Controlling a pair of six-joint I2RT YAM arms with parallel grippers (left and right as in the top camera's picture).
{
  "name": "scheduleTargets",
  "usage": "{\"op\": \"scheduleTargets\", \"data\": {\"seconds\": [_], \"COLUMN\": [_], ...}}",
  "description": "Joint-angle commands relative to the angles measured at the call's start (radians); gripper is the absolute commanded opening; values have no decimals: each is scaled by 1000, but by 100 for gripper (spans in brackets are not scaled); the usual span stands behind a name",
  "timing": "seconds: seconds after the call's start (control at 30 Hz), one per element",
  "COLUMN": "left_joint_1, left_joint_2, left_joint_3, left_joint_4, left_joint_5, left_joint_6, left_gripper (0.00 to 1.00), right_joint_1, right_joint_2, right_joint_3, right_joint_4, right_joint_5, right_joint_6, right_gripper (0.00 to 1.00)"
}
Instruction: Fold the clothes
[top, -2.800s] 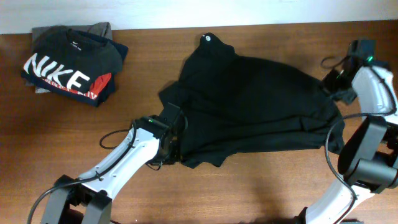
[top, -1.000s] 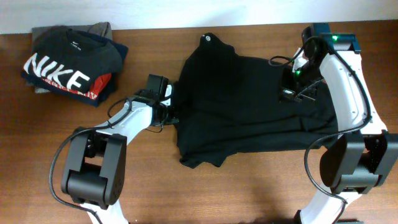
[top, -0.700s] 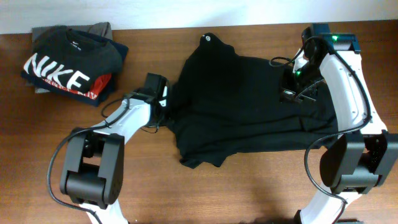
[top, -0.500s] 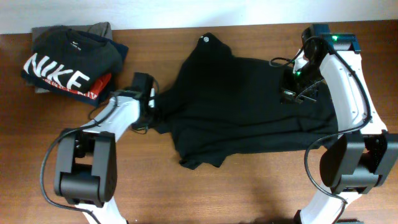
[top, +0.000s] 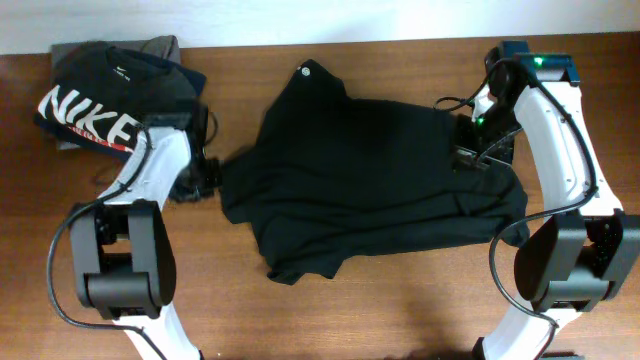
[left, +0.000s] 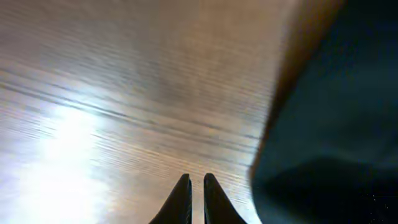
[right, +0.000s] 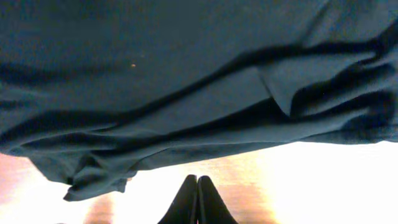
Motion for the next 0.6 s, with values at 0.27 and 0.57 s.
{"op": "scheduleTargets", "data": {"seconds": [0.27, 0.57], "left_joint_1": [-77, -204], "left_joint_2": [-82, -246], "left_joint_3": [321, 321], "left_joint_4": [-303, -388], "left_joint_5": [2, 2], "left_joint_6": [8, -38], "left_gripper": [9, 27], "right_joint_1": [8, 19], "right_joint_2": [-53, -225], "right_joint_3": [17, -11], "right_joint_4": [-42, -148], "right_joint_5": [106, 178], "right_joint_6": [65, 64], "right_gripper": [4, 4]}}
